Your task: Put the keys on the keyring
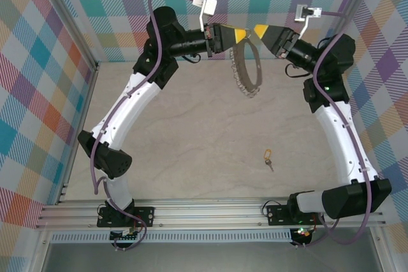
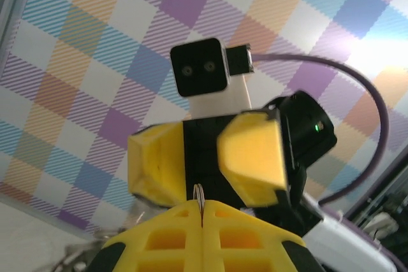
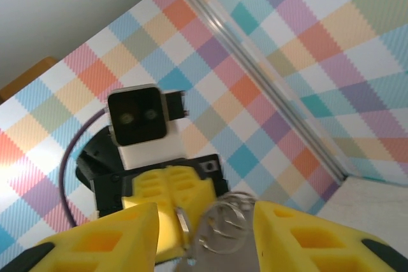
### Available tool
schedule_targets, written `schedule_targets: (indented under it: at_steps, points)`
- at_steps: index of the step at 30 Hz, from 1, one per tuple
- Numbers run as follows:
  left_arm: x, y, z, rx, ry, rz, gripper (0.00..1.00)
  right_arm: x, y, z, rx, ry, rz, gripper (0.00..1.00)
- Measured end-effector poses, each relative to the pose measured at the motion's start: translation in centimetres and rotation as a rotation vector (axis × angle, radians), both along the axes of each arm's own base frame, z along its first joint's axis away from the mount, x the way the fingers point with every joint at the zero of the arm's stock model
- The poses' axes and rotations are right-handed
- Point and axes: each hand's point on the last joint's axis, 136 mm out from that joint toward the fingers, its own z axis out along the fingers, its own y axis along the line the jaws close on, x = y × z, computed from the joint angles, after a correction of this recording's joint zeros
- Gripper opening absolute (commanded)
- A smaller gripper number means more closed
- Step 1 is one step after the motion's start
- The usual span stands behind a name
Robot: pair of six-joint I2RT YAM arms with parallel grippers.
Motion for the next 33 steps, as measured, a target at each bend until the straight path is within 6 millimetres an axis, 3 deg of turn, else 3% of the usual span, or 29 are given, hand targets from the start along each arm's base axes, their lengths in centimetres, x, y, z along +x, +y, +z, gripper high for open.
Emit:
schedule_targets:
  at_steps: [6, 16, 24, 33]
  points:
    - [-2.2, 0.6, 0.8, 0.086, -0.132, -0.041, 0.00, -1.3, -0.4, -0.1, -0.080, 0.003, 0.013, 0.43]
    - [-3.1, 0.8, -1.7, 0.179, -0.157, -0.100, 0.00, -5.4, 0.6, 1.6, -0.168, -0.078, 0.152, 0.41]
    - [-3.7, 0.8, -2.3, 0.194, -0.150, -0.134, 0.00, -4.9, 1.9, 0.0, -0.182, -0.032, 0.222, 0.46]
    - [-3.8, 0.8, -2.5, 0.199, -0.144, -0.143, 0.00, -5.2, 2.9, -0.8, -0.192, -0.018, 0.271, 0.35]
